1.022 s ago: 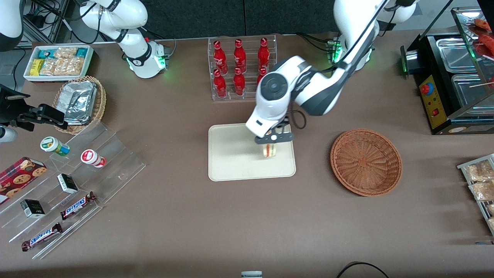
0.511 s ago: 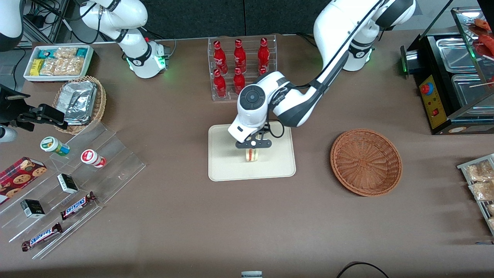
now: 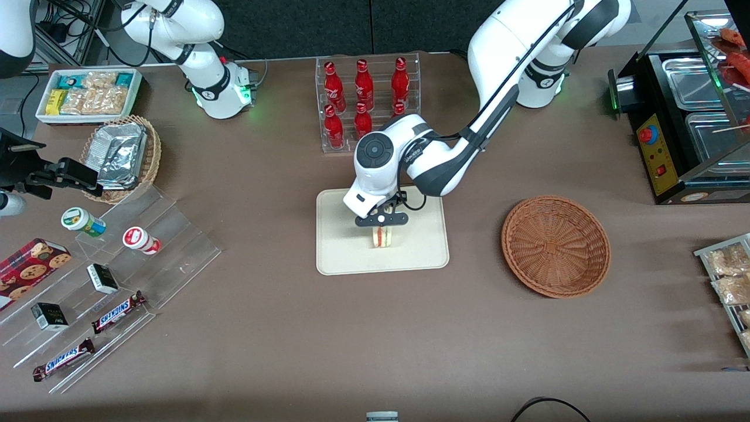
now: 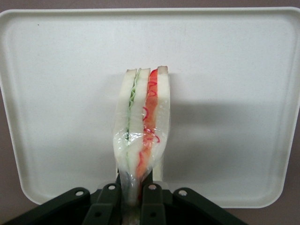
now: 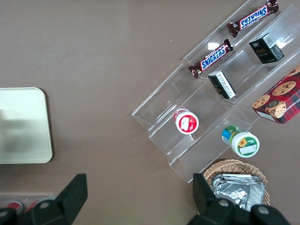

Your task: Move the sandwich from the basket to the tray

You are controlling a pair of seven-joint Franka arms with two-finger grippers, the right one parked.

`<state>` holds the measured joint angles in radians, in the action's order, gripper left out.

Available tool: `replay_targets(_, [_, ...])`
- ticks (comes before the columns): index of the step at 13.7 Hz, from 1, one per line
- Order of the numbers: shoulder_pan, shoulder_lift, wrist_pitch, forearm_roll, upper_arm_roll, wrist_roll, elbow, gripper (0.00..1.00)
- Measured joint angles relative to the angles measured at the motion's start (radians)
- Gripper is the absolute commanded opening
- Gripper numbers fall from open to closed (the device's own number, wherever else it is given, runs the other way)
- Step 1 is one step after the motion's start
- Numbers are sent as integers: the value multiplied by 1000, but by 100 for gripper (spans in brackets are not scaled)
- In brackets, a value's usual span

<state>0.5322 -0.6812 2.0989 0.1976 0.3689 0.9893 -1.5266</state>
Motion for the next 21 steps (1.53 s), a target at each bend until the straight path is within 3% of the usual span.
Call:
replay_targets(4, [1, -26, 47, 2, -3, 3, -7, 0])
replay_targets(5, [1, -32, 56, 2, -3, 3, -10, 37])
replay_targets(6, [2, -37, 62, 2, -3, 4, -12, 89])
replay_targets(7, [2, -40, 64, 2, -3, 6, -13, 99])
replay_targets(14, [-1, -10, 17, 3, -8, 55, 10, 100])
replay_targets(21, [-85, 194, -209, -27, -16, 75, 41, 100])
